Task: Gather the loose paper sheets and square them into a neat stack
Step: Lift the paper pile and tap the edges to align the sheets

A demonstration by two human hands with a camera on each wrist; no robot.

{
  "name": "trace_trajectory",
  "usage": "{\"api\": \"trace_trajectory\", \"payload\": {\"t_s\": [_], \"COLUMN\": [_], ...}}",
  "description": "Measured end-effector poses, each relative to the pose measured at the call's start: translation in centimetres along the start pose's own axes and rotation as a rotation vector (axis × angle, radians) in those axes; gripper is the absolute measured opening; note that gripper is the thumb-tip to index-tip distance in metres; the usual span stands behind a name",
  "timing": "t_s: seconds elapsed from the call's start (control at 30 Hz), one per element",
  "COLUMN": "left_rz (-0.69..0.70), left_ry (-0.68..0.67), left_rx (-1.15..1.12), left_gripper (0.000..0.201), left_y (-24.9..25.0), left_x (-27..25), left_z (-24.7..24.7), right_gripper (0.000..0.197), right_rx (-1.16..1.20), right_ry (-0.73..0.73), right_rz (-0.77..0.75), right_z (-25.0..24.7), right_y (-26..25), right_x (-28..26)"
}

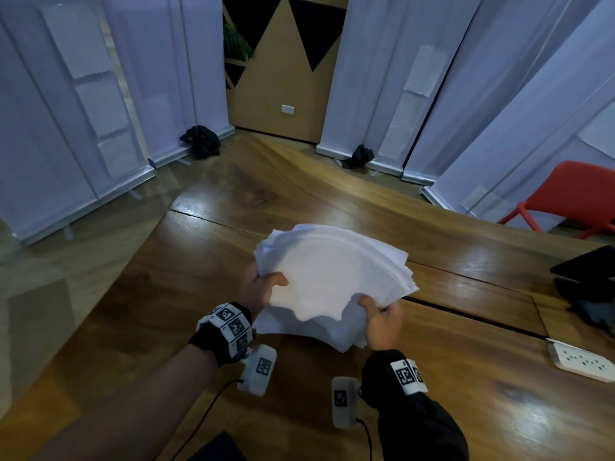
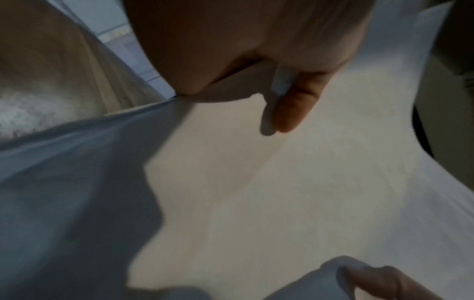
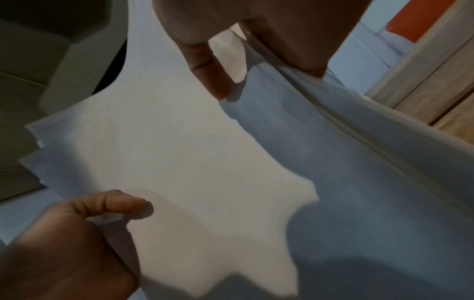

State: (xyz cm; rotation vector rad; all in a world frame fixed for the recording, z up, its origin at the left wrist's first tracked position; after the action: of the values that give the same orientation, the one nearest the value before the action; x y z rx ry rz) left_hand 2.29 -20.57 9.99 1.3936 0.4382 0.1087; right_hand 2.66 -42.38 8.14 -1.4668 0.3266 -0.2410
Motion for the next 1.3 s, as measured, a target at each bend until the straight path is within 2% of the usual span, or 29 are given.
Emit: {"api": "trace_trajectory", "payload": {"t_s": [0.07, 0.2, 0.3, 0.43, 0.6, 0.73, 0.83, 0.9, 1.03, 1.13, 1.2, 1.3], "left_rz": [-0.031, 0.101, 0.125, 0.155, 0.317, 0.451, 0.460, 0.458, 0.419, 0.396, 0.394, 0.402], "left_ry": [0.046, 0.020, -0.010, -0.035, 0.071, 0.203, 0.323, 0.377, 0.331, 0.289, 0.314, 0.397], "left_rx": [0.028, -0.016, 0.038, 0.030, -0.142, -0.091, 0.002, 0.042, -0.039, -0.094, -0.025, 0.091], "left_gripper": [0.014, 0.019, 0.025, 0.051, 0.049, 0.038, 0.039, 0.031, 0.009, 0.013, 0.015, 0.043], "left_y": [0.3, 2.3, 2.0, 1.4, 3.5, 6.2, 6.4, 6.3, 5.4, 5.4, 5.8, 6.5], "left_x": [-0.3, -0.6, -0.2, -0.2, -0.8, -1.0, -0.4, -0.1, 0.5, 0.4, 0.1, -0.1], "left_z": [0.3, -0.2, -0.9, -0.7, 0.2, 1.4, 2.4, 2.5, 1.3, 1.1, 1.5, 2.3], "right_gripper": [0.028, 0.035, 0.039, 0.040, 0.042, 0.045, 0.048, 0.048, 0.042, 0.049, 0.054, 0.049], "right_rx": [0.006, 0.042, -0.011, -0.037, -0.029, -0.027, -0.016, -0.008, -0.004, 0.006, -0.018, -0.051], "right_ry": [0.028, 0.018, 0.011, 0.020, -0.007, 0.001, -0.007, -0.005, -0.024, -0.073, -0.072, -0.062], "right_rz": [-0.001, -0.108, -0.109, -0.061, -0.026, -0.020, -0.009, 0.000, -0.006, -0.021, -0.034, -0.042], "right_z": [0.2, -0.4, -0.9, -0.4, 0.1, -0.1, 0.0, 0.1, -0.1, 0.1, 0.2, 0.3], "right_y": [-0.3, -1.7, -1.1, -0.2, -0.4, -0.2, -0.2, -0.4, -0.7, -0.8, -0.7, -0.6], "right_x": [0.0, -0.1, -0.1, 0.1, 0.5, 0.4, 0.2, 0.2, 0.5, 0.6, 0.6, 0.4]}}
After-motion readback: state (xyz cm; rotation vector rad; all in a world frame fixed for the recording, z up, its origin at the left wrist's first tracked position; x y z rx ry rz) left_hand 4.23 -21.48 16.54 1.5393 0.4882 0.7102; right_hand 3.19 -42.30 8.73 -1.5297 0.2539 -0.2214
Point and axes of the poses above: each hand's wrist, its own x-axis towards the middle knuckle, its own z-axis out of the palm, y = z × x, the point moved 2 cm from there along x, towards the middle knuckle, and after that the axes turned 6 degrees about y, right-handed, at the moved point
